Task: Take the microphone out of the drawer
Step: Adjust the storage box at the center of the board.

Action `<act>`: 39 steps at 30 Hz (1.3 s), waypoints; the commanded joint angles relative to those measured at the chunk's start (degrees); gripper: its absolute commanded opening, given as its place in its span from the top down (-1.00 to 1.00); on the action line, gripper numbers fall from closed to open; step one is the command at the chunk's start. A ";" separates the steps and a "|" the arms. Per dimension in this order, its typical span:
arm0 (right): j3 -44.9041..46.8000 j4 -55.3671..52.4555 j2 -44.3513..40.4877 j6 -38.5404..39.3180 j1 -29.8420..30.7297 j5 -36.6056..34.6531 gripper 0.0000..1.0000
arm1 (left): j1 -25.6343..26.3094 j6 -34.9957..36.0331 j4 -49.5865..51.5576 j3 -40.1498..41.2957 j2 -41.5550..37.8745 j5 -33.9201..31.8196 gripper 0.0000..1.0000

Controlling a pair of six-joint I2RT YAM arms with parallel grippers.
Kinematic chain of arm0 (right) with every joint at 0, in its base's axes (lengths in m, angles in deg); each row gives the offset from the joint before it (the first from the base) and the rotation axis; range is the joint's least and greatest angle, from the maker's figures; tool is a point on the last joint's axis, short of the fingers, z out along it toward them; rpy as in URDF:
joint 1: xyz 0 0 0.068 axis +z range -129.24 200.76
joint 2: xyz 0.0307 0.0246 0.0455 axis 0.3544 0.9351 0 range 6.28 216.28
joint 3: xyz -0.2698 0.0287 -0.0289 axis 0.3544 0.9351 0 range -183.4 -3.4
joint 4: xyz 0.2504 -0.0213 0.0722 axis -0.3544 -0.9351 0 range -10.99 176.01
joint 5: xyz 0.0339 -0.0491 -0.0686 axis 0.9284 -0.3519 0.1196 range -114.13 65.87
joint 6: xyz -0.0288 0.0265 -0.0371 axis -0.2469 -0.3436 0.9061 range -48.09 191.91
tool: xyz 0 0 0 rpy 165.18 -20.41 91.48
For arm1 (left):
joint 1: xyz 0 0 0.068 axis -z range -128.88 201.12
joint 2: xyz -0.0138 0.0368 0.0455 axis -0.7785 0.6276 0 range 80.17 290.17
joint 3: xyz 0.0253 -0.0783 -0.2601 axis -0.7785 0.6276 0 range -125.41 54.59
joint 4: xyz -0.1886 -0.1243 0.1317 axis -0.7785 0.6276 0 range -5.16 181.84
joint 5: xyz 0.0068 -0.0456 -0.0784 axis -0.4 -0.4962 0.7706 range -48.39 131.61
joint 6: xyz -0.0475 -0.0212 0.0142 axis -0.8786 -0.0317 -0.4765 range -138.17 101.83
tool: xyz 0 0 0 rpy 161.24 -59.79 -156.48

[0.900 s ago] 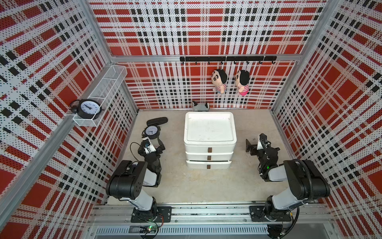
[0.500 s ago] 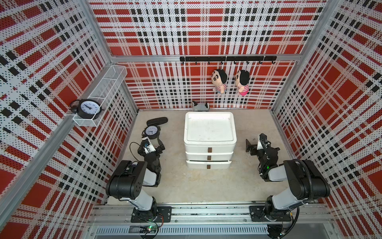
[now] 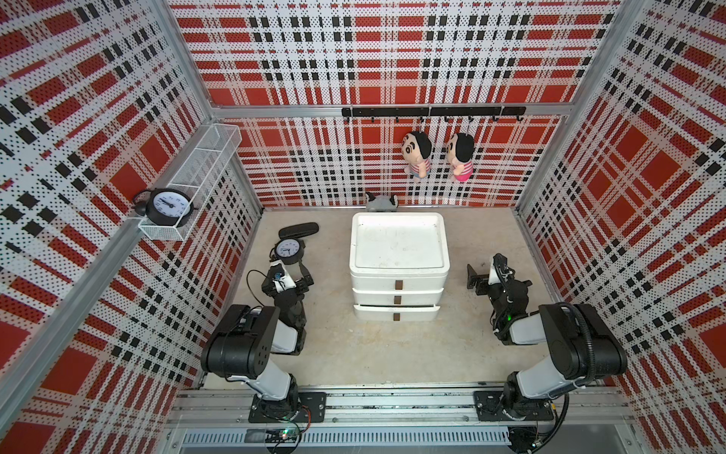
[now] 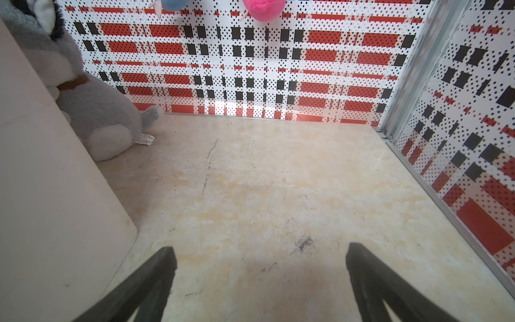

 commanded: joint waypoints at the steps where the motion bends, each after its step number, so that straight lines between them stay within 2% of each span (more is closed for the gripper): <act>1: -0.45 1.88 0.33 0.63 0.33 0.28 -0.99 | -0.21 -0.19 -0.14 -0.57 -0.60 0.59 -0.96; 13: -0.48 1.92 0.36 0.62 0.32 0.32 -0.99 | 2.19 1.68 0.63 -0.23 -3.20 -3.67 -0.96; 21: -1.24 0.55 0.47 0.01 -0.28 1.35 -1.00 | 12.11 9.69 3.47 -4.11 -3.08 -20.71 -0.96; 26: -0.81 1.30 0.27 -0.07 -0.29 0.87 -0.99 | 15.63 13.24 10.24 -8.83 -4.11 -25.37 -0.96; 28: -1.55 -1.41 -1.08 -0.07 -0.16 0.00 -0.99 | 15.96 12.11 14.70 -10.48 -5.91 -26.04 -0.96; 32: -3.17 -9.09 -6.84 -1.37 0.15 -4.84 -0.99 | 15.61 4.37 25.06 -13.09 -11.31 -23.42 -0.96; 36: -9.22 -23.93 -11.70 -4.89 0.33 -12.85 -1.00 | 16.93 -2.63 37.84 -18.80 -14.65 -22.39 -0.96; 39: -15.09 -34.56 -15.26 -5.21 0.41 -12.13 -1.00 | 18.90 -5.07 44.96 -22.73 -16.67 -24.72 -0.96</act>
